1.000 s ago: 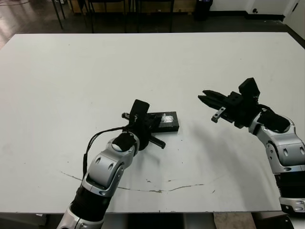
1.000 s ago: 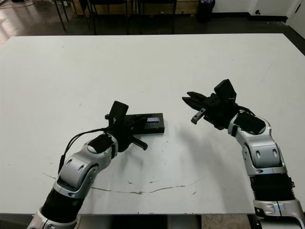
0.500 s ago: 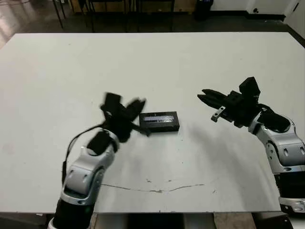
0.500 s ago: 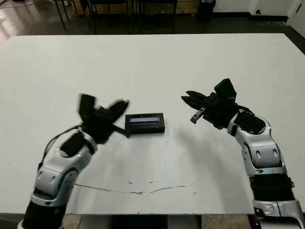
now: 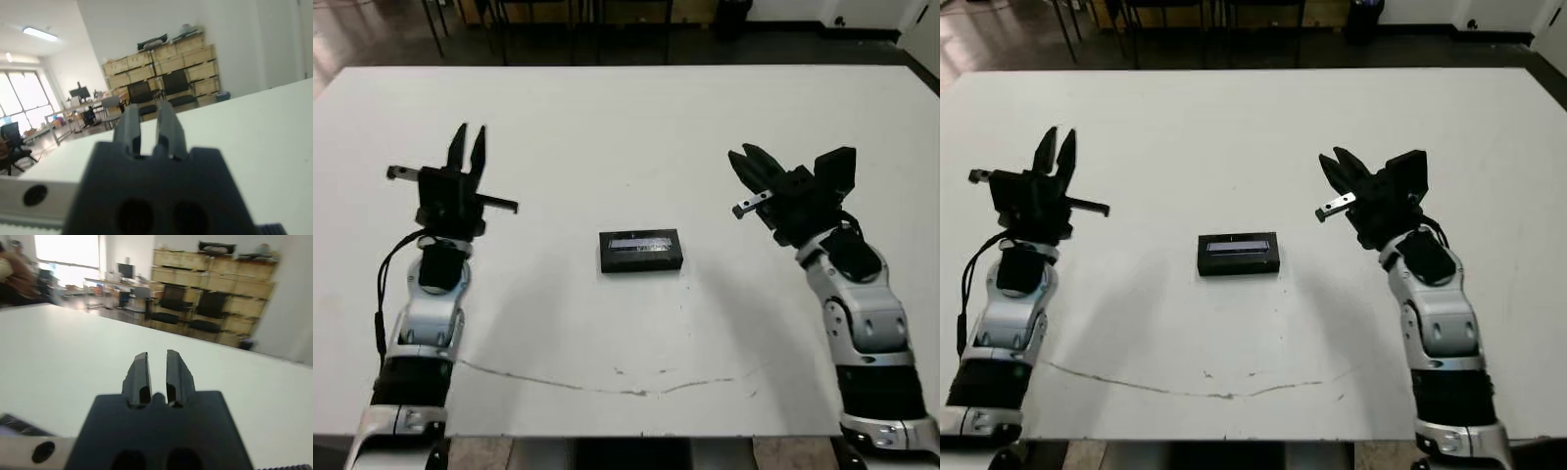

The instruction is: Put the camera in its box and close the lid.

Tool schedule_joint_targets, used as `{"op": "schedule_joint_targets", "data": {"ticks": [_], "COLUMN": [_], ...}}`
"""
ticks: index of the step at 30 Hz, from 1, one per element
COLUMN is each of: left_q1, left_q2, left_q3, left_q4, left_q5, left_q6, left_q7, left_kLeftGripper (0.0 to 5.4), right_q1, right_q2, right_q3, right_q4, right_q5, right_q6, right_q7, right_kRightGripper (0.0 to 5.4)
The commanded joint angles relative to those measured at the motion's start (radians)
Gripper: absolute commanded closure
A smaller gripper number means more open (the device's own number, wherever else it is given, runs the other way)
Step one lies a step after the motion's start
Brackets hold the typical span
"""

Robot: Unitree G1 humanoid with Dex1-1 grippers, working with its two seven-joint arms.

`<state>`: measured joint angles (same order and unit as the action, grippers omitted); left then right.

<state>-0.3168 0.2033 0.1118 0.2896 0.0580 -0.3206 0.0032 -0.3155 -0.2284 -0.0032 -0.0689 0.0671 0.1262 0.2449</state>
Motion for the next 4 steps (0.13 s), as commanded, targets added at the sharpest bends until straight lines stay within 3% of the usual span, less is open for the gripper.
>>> {"op": "schedule_joint_targets", "data": {"ticks": [1, 4], "left_q1": [0.001, 0.009], "left_q2": [-0.018, -0.029], "left_q3": [0.015, 0.014], "left_q4": [0.019, 0.002], "left_q5": [-0.034, -0.046], "left_q6": [0.010, 0.023], "left_q7": [0.003, 0.005], "left_kLeftGripper": [5.39, 5.39], "right_q1": [0.020, 0.023], "right_q2": [0.018, 0.031], "right_q3": [0.031, 0.036], "right_q4": [0.088, 0.143], "right_q5": [-0.084, -0.100], "right_q6": [-0.105, -0.165], "right_q7": [-0.060, -0.073], "right_kRightGripper": [5.40, 5.40]}}
